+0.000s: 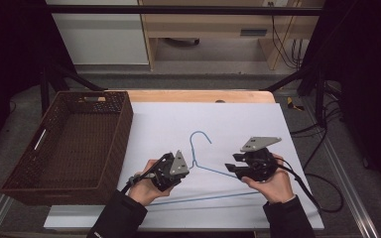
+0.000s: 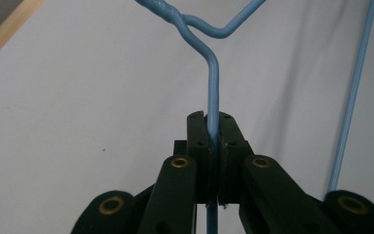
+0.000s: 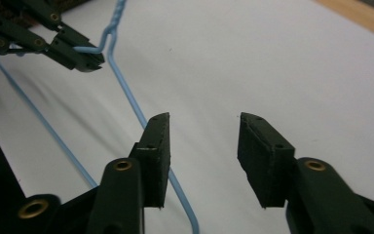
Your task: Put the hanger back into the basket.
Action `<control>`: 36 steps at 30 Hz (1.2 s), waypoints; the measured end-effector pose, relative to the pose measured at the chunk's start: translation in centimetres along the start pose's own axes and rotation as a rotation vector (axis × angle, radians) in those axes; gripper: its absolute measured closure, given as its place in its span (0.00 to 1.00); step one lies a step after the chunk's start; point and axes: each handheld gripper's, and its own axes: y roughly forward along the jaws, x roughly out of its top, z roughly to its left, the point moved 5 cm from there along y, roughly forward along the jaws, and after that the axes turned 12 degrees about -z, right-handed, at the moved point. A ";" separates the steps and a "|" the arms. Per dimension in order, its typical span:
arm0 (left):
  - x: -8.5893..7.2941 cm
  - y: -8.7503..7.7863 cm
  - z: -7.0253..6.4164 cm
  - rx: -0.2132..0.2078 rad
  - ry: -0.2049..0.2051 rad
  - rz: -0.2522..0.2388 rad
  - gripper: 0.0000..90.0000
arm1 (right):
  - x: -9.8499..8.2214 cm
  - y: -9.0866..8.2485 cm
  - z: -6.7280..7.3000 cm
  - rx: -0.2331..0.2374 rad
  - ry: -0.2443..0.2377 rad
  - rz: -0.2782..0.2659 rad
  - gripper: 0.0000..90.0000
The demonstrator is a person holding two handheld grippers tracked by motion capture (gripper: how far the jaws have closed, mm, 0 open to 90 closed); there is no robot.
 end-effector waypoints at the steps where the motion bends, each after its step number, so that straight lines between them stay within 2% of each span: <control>1: 0.0 -0.2 0.1 0.008 -0.003 -0.004 0.96 | 0.0 -0.4 -0.4 -0.013 0.009 -0.018 0.56; 5: 0.2 -0.7 0.3 0.038 -0.027 -0.012 0.96 | -0.1 -1.5 -1.8 -0.064 0.052 -0.087 0.44; 8: 0.2 -1.1 0.5 0.061 -0.052 -0.011 0.96 | -0.3 -2.1 -2.9 -0.107 0.048 -0.130 0.35; 11: 0.3 -1.5 0.7 0.085 -0.069 -0.019 0.96 | -0.5 -2.6 -3.9 -0.146 0.068 -0.178 0.25; 13: 0.3 -1.9 0.9 0.101 -0.073 -0.019 0.96 | -0.6 -3.0 -4.6 -0.175 0.081 -0.209 0.24; 17: 0.5 -2.8 1.3 0.129 -0.087 -0.027 0.96 | -1.2 -3.5 -5.9 -0.202 0.114 -0.255 0.21; 24: 0.6 -3.9 2.0 0.167 -0.092 -0.019 0.96 | -1.9 -4.1 -7.3 -0.216 0.147 -0.336 0.14; 30: 1.2 -5.6 2.7 0.218 -0.118 -0.046 0.96 | -2.5 -4.1 -8.2 -0.230 0.146 -0.363 0.13; 36: 1.9 -6.9 3.6 0.279 -0.134 -0.078 0.96 | -3.2 -4.0 -8.9 -0.243 0.158 -0.345 0.12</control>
